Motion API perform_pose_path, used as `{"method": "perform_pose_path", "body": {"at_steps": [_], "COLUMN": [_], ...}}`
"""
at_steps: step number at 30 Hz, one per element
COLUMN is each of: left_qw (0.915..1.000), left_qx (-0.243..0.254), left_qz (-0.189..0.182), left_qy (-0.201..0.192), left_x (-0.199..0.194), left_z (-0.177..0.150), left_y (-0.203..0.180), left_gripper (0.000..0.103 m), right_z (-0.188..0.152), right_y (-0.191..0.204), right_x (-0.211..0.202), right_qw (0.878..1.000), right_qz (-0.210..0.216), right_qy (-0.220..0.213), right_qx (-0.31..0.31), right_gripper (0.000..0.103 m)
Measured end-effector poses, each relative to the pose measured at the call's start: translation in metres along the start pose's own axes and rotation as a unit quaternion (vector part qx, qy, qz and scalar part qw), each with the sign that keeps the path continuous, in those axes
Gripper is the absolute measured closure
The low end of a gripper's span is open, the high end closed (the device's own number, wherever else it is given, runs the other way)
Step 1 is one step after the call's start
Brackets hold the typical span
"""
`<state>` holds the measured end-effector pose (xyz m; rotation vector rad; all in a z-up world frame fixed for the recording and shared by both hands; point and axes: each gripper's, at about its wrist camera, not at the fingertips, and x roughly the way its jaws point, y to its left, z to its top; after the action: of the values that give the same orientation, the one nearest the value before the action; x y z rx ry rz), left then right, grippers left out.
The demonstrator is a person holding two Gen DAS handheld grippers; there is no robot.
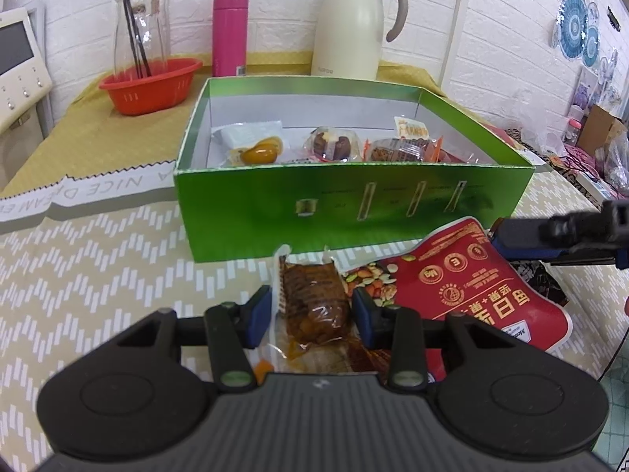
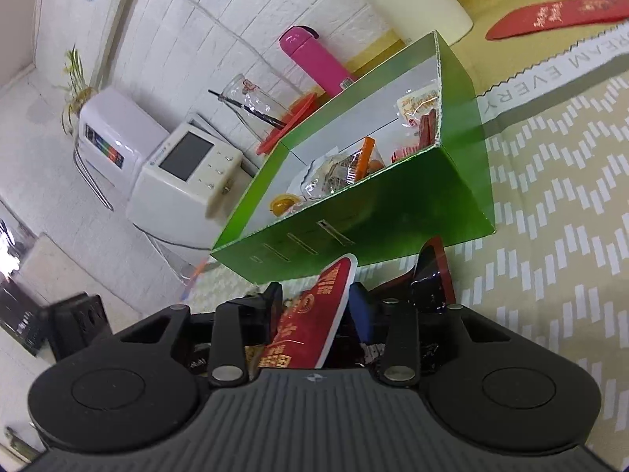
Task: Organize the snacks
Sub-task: 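Grasp the brown meat snack with left tool while right grasps the dark brown snack bag, then lift the meat snack with left tool while right lifts the dark brown bag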
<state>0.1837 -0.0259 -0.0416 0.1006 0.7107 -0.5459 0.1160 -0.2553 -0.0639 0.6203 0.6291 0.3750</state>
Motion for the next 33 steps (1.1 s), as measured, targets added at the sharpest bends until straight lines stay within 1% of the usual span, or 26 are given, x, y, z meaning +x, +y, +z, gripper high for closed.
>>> {"method": "perform_pose_path", "body": {"at_steps": [1,2,4,5,6,9,10,12,13,14,16,17,18,20,22,24,25,27,29,30,32,33], "left_qw": [1.0000,0.9999,0.9997,0.9995,0.9994,0.9994,0.9992,0.9990,0.9988,0.9988,0.9990,0.9991,0.9991,0.9992,0.9993,0.9993,0.9993,0.9993,0.9994,0.9993,0.9993,0.9994], "left_qx": [-0.002,-0.005,-0.011,-0.016,-0.023,-0.023,-0.027,-0.035,-0.039,-0.039,-0.035,-0.034,-0.031,-0.027,-0.021,-0.018,-0.020,-0.022,-0.020,-0.019,-0.018,-0.017], "left_qz": [0.007,0.015,0.022,0.024,0.023,0.020,0.021,0.024,0.027,0.028,0.026,0.026,0.026,0.027,0.029,0.031,0.030,0.028,0.029,0.030,0.030,0.031], "left_qy": [-0.002,-0.004,-0.006,-0.010,-0.013,-0.018,-0.019,-0.013,-0.011,-0.008,-0.009,-0.008,-0.008,-0.008,-0.008,-0.007,-0.008,-0.007,-0.007,-0.007,-0.007,-0.007], "left_x": [-0.001,-0.002,-0.003,-0.005,-0.007,-0.012,-0.012,-0.010,-0.009,-0.008,-0.007,-0.007,-0.007,-0.008,-0.009,-0.009,-0.010,-0.010,-0.010,-0.010,-0.010,-0.009], "left_z": [-0.001,-0.001,-0.002,-0.002,-0.002,-0.001,-0.002,-0.003,-0.004,-0.005,-0.005,-0.005,-0.005,-0.006,-0.007,-0.007,-0.008,-0.007,-0.007,-0.008,-0.008,-0.008], "left_y": [-0.002,-0.003,-0.003,-0.003,-0.001,0.001,0.002,0.006,0.007,0.008,0.009,0.009,0.008,0.007,0.007,0.008,0.008,0.009,0.009,0.008,0.007,0.007], "left_gripper": [0.067,0.068,0.068,0.069,0.069,0.069,0.069,0.069,0.069,0.069,0.069,0.069,0.069,0.069,0.069,0.069,0.069,0.068,0.068,0.068,0.068,0.067], "right_z": [-0.001,-0.002,-0.005,-0.006,-0.007,-0.009,-0.009,-0.007,-0.007,-0.007,-0.010,-0.012,-0.014,-0.020,-0.025,-0.028,-0.030,-0.039,-0.052,-0.059,-0.069,-0.073], "right_y": [0.006,0.013,0.024,0.028,0.032,0.038,0.039,0.038,0.037,0.033,0.026,0.024,0.021,0.018,0.018,0.015,0.015,0.016,0.019,0.018,0.013,0.008], "right_x": [0.003,0.004,0.004,0.002,-0.002,-0.017,-0.020,-0.020,-0.020,-0.021,-0.024,-0.023,-0.022,-0.023,-0.030,-0.042,-0.049,-0.064,-0.077,-0.081,-0.083,-0.080], "right_qw": [0.999,0.997,0.992,0.990,0.989,0.992,0.992,0.995,0.996,0.998,0.999,0.999,0.999,0.999,0.999,0.998,0.998,0.995,0.992,0.989,0.980,0.977], "right_qz": [-0.025,-0.044,-0.076,-0.083,-0.077,-0.031,-0.022,-0.011,-0.010,-0.008,0.013,0.024,0.031,0.025,0.007,-0.007,-0.014,-0.028,-0.057,-0.077,-0.107,-0.102], "right_qy": [0.006,0.005,0.003,-0.004,-0.013,-0.038,-0.044,-0.043,-0.039,-0.035,-0.030,-0.024,-0.019,-0.013,-0.022,-0.039,-0.045,-0.054,-0.065,-0.068,-0.068,-0.069], "right_qx": [-0.030,-0.061,-0.104,-0.118,-0.123,-0.118,-0.113,-0.089,-0.075,-0.057,-0.029,-0.014,0.002,0.025,0.025,0.038,0.051,0.075,0.094,0.108,0.151,0.176], "right_gripper": [0.070,0.073,0.088,0.100,0.100,0.101,0.101,0.098,0.096,0.091,0.090,0.088,0.082,0.078,0.072,0.057,0.052,0.032,0.003,0.000,0.000,0.000]}}
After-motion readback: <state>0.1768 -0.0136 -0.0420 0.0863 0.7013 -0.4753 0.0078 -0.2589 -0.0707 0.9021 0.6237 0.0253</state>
